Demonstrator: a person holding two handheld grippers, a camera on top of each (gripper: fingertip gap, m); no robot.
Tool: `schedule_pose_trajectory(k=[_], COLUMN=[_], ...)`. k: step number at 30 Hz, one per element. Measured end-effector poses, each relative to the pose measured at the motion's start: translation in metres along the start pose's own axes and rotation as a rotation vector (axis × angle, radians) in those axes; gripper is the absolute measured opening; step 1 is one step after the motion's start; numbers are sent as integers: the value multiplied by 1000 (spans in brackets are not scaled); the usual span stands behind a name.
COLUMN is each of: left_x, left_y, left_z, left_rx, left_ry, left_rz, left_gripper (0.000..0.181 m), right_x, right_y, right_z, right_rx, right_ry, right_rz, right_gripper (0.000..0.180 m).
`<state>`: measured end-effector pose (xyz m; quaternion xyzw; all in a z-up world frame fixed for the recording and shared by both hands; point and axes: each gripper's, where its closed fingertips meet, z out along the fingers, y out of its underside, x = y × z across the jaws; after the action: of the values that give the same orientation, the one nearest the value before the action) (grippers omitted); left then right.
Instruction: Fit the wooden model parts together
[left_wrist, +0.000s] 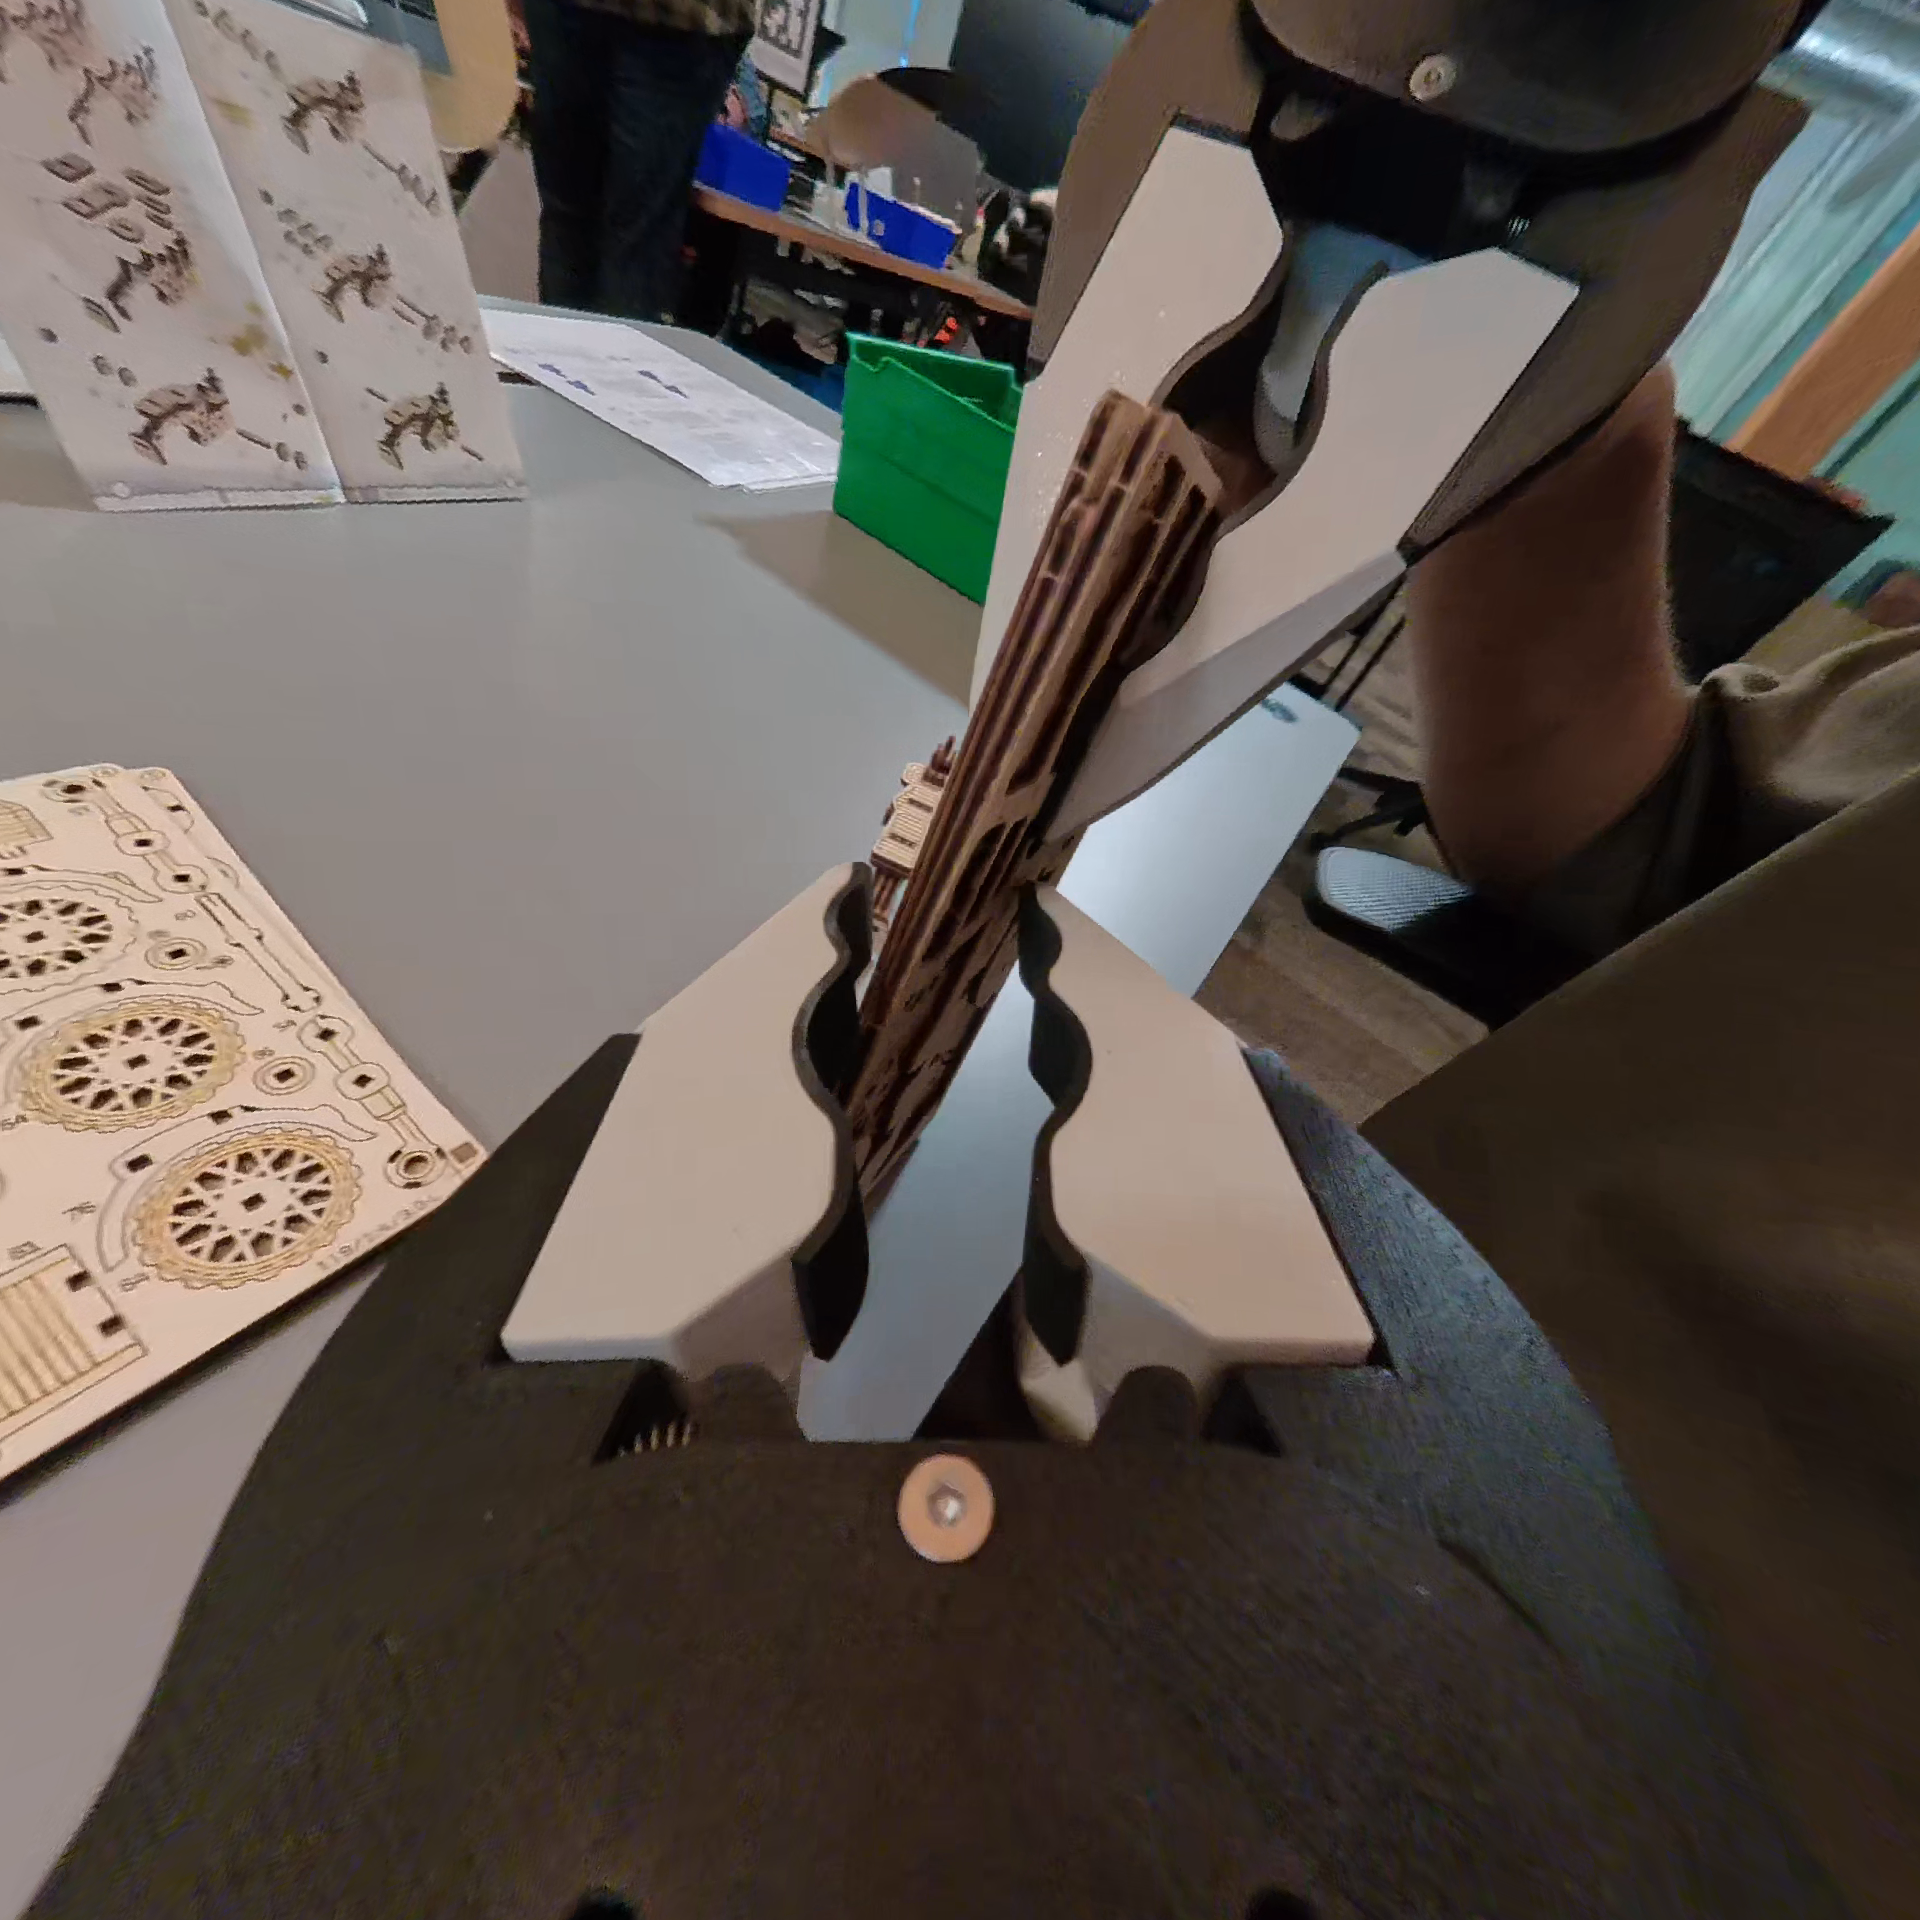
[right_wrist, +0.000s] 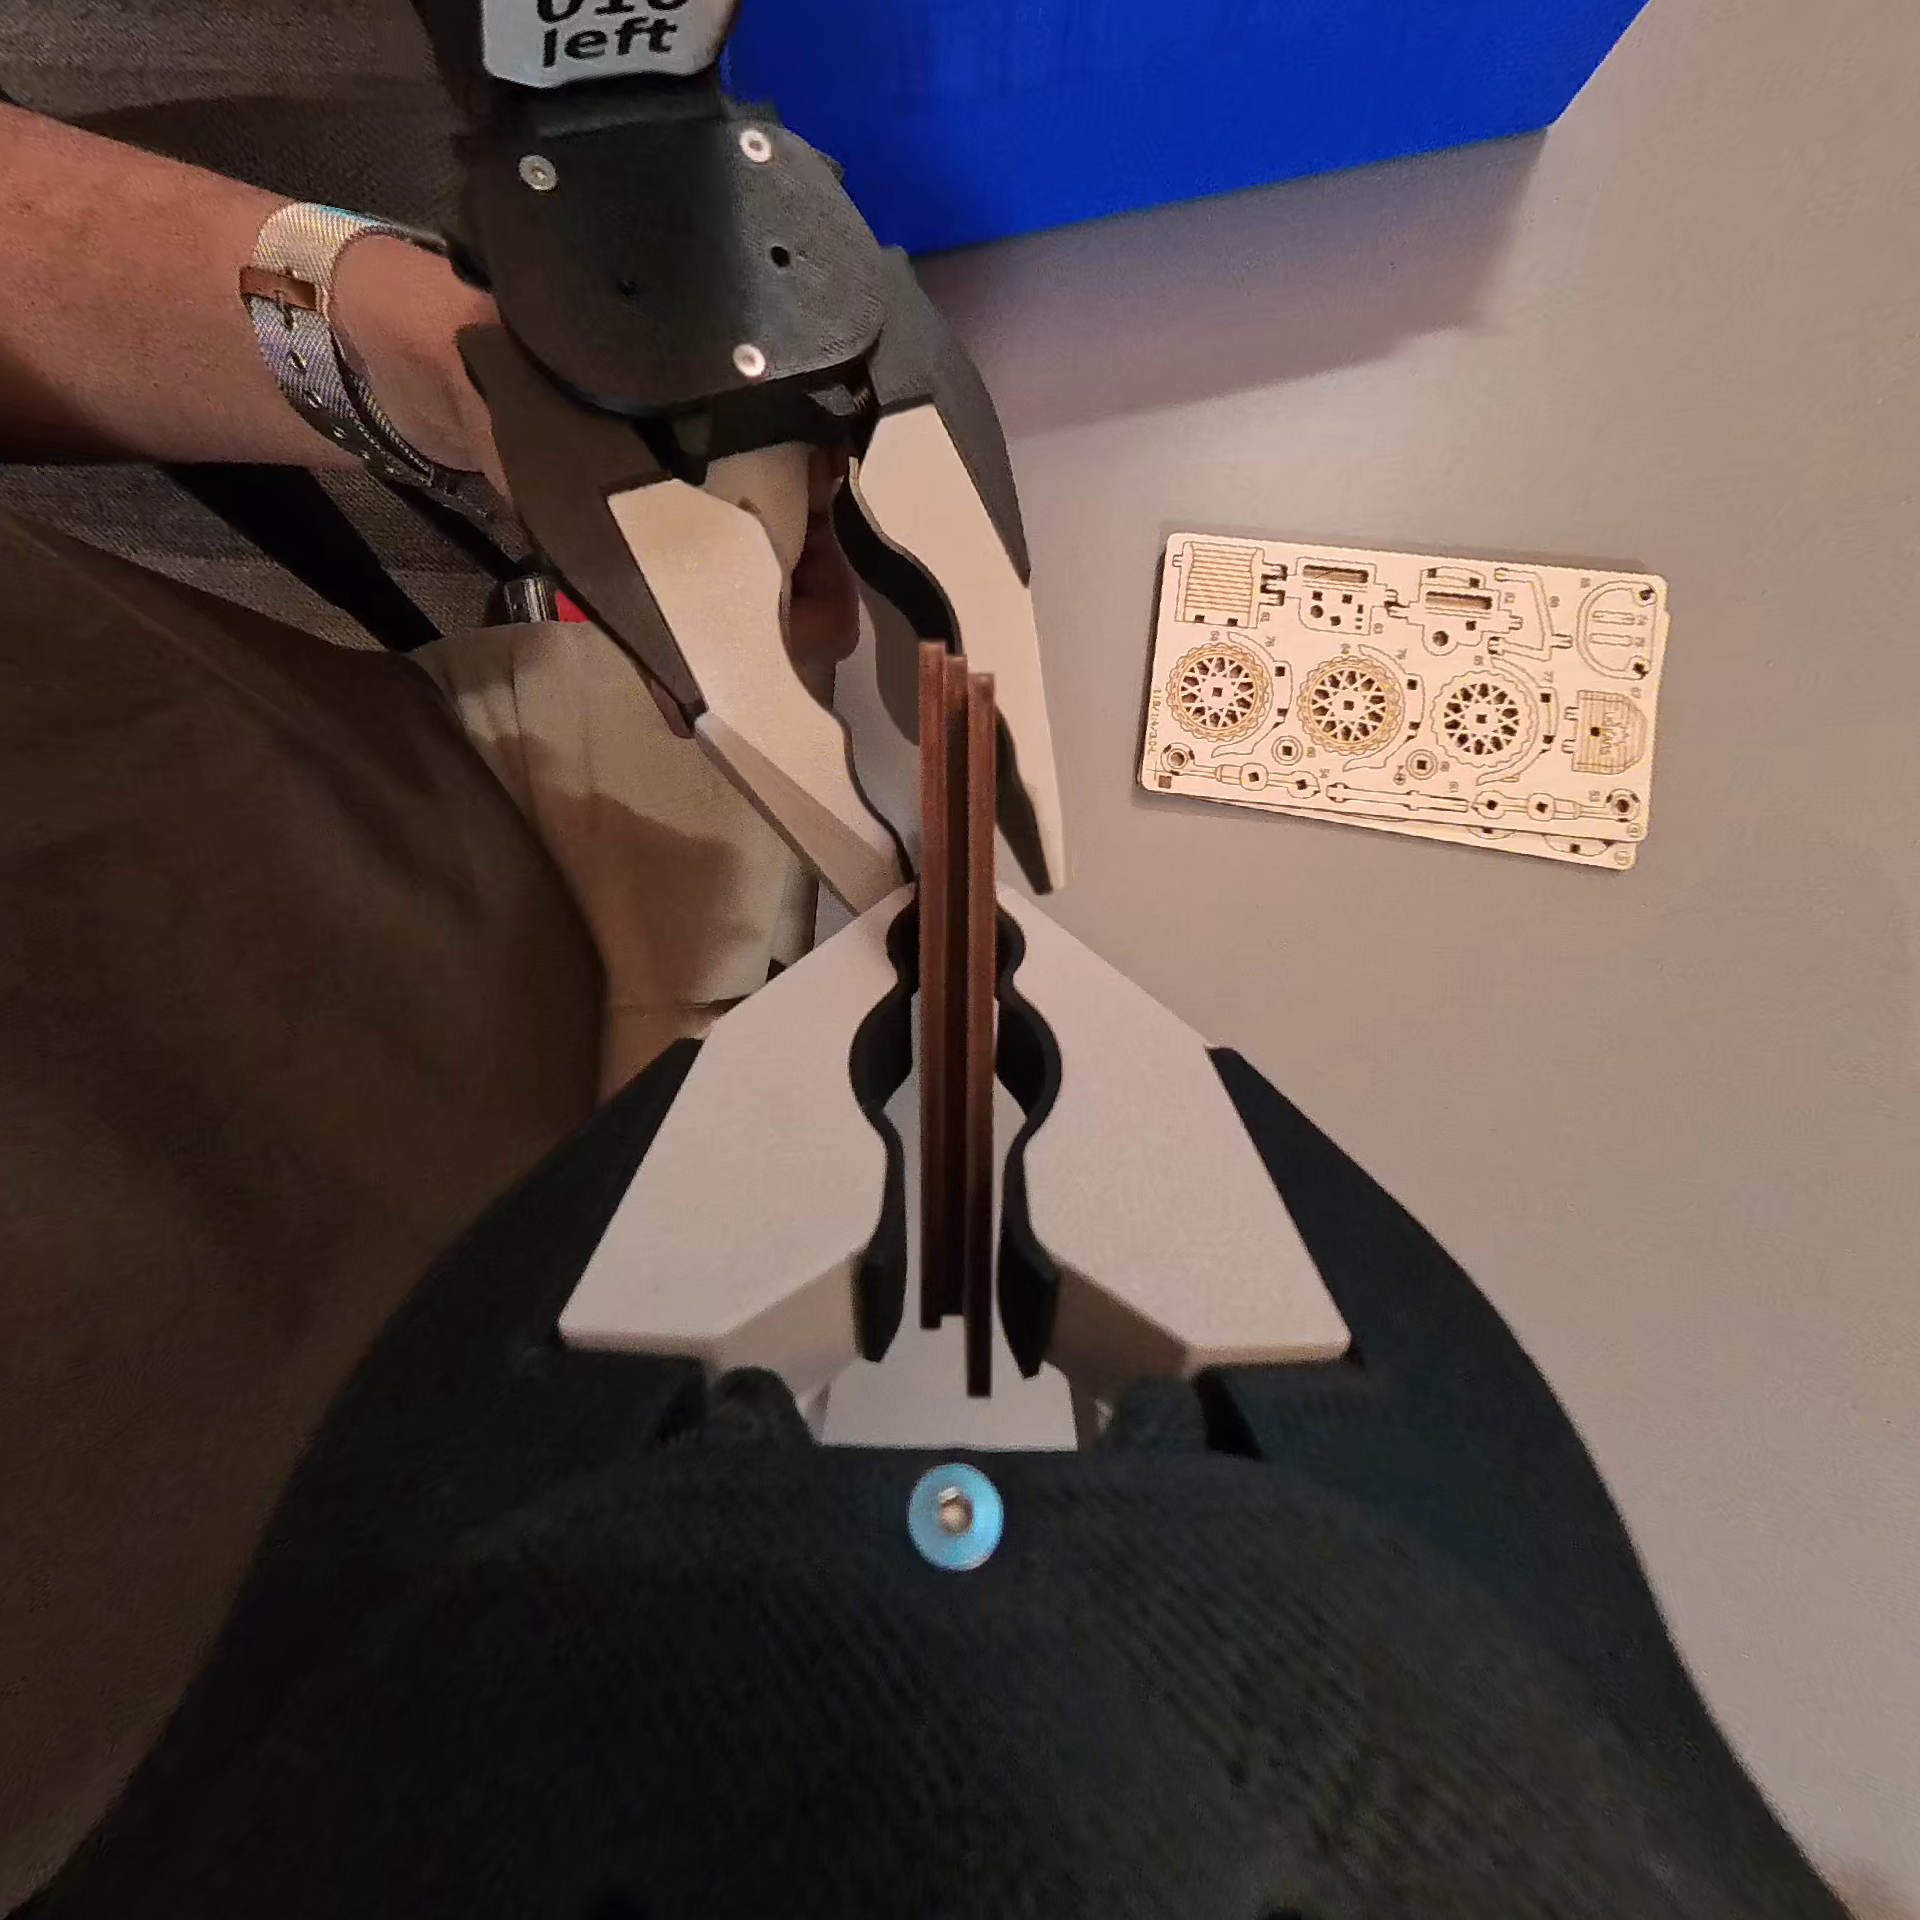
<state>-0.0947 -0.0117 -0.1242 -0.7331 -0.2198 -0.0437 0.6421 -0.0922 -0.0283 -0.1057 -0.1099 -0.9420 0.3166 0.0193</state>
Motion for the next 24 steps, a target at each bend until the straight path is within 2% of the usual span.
schedule_pose_trajectory(k=[3, 7, 15, 24], left_x=[2, 7, 14, 13], left_y=[1, 2, 6, 6], left_z=[0, 0, -4, -5], left_rx=[5, 10, 15, 28], left_ry=[23, 57, 112, 123], left_rz=[-2, 18, 74, 104], left_gripper=[20, 13, 9, 8], right_x=[0, 3, 3, 4], right_y=[1, -1, 4, 29], right_z=[1, 0, -9, -14], right_rx=[18, 61, 175, 151], right_ry=[-2, 11, -33, -24], right_rz=[4, 21, 119, 169], right_gripper=[8, 19, 30, 33])
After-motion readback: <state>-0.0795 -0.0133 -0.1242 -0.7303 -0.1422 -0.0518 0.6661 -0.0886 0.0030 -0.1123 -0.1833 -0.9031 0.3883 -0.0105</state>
